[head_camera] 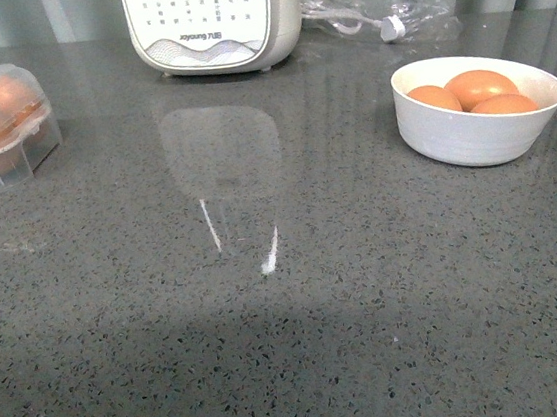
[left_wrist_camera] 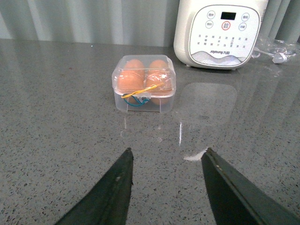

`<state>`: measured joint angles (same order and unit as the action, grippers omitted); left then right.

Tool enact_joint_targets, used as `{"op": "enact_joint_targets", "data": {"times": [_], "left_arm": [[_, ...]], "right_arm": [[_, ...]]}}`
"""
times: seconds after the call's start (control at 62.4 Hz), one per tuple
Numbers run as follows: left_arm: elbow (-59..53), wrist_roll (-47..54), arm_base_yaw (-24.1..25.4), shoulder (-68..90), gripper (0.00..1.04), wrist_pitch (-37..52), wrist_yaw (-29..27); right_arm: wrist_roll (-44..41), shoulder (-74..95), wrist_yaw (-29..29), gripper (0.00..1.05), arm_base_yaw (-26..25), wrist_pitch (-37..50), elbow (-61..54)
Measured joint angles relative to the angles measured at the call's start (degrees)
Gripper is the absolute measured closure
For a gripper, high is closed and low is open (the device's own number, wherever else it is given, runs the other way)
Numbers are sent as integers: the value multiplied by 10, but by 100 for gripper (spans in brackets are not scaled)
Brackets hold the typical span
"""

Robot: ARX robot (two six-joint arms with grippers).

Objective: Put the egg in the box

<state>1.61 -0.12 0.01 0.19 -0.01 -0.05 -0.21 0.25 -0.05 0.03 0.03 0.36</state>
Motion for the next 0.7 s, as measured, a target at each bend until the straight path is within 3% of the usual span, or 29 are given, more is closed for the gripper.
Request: {"op": "enact_joint_targets", "data": {"times": [0.288,0.705], "left_arm": [[0,0,0,0,5,0,0],[0,0,0,0,7,0,0]], "right_arm": [[0,0,0,7,0,0,0],[0,0,0,7,0,0,0]]}}
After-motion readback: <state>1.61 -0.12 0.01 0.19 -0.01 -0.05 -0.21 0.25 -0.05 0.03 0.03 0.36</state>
